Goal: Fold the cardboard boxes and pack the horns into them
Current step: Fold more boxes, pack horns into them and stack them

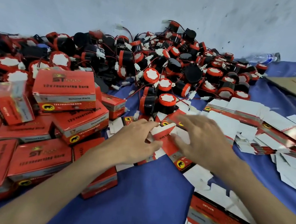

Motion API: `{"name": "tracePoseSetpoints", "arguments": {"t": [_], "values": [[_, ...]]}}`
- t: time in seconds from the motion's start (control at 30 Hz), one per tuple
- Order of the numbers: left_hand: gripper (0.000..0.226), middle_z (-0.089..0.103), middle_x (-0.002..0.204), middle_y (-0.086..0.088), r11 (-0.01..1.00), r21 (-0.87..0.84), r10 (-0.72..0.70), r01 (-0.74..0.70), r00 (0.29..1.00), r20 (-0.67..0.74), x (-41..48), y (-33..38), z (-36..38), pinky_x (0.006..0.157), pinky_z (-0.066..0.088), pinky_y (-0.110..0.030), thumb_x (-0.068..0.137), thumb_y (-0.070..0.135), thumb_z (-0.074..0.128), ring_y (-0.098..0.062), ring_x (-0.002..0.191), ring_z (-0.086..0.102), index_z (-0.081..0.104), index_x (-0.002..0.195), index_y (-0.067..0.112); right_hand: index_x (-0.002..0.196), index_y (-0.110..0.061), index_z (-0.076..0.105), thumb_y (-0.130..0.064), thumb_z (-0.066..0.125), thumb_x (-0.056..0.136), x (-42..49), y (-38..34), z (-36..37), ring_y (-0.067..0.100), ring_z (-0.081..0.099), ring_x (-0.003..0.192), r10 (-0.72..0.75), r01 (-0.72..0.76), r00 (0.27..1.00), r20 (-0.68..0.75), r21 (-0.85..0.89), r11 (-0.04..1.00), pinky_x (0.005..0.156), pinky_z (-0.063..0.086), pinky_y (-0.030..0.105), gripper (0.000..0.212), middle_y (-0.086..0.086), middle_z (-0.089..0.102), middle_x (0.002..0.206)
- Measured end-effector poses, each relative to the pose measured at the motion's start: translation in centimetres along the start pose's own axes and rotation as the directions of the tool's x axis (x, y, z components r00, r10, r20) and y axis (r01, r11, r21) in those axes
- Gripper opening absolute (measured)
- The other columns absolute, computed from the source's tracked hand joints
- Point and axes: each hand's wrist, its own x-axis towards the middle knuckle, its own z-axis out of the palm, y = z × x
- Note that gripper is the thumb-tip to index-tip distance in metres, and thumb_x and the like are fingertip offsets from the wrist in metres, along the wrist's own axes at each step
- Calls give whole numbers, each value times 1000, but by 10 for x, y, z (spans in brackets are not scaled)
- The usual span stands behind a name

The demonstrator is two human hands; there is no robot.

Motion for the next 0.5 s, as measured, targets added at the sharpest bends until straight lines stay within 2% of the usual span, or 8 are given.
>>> {"name": "tracePoseSetpoints", "arguments": {"t": [0.03,0.07,0.13,0.2,0.27,0.3,0.4,0.5], "values": [[59,43,144,4,999,40,11,-12,999,33,0,-1,1,111,31,-30,95,44,51,-15,132,40,35,147,23,142,-26,39,-57,42,93,4,11,2,25,32,140,75,-71,992,104,-46,996,112,26,48,58,6,37,151],[61,35,152,6,996,83,29,-34,997,67,0,-1,2,113,22,-26,96,44,49,-14,138,31,30,150,23,144,-28,32,-64,34,92,7,21,5,25,21,144,152,-134,965,211,-99,986,115,20,52,64,6,24,157],[60,27,156,8,989,132,55,-70,991,119,-1,-2,3,112,15,-22,97,42,46,-12,142,22,27,151,24,146,-25,24,-73,23,87,9,34,10,27,19,143,253,-225,911,327,-119,967,113,20,58,76,8,21,156],[58,33,153,7,992,101,65,-78,990,128,0,-2,2,112,22,-26,97,40,49,-12,138,29,31,149,25,149,-22,19,-76,23,85,10,38,13,27,26,141,268,-262,920,287,-60,963,111,23,56,83,7,27,154],[54,49,139,5,998,-59,24,-18,994,109,2,-3,-1,102,39,-25,94,40,56,-9,121,48,40,144,27,149,-24,20,-73,25,88,12,34,17,27,31,139,244,-239,939,244,-49,970,109,27,52,79,4,34,153],[52,56,127,7,985,-170,-10,27,995,102,4,-3,-3,92,45,-21,92,39,60,-5,108,55,44,140,28,149,-25,21,-70,24,90,12,31,19,27,30,139,226,-216,945,235,-69,974,109,27,51,73,3,34,152],[46,67,99,11,889,-420,-132,183,980,148,7,-5,-4,68,44,-13,87,37,68,2,85,62,50,128,25,149,-28,18,-58,16,96,13,22,33,25,18,143,174,-163,960,219,-69,984,113,17,50,61,2,23,155],[41,72,74,12,841,-494,-135,219,970,201,8,-5,-2,53,42,-5,84,37,70,9,64,62,54,120,25,151,-27,14,-55,15,98,15,16,39,22,7,147,189,-207,959,211,62,976,116,5,49,60,0,15,159]]}}
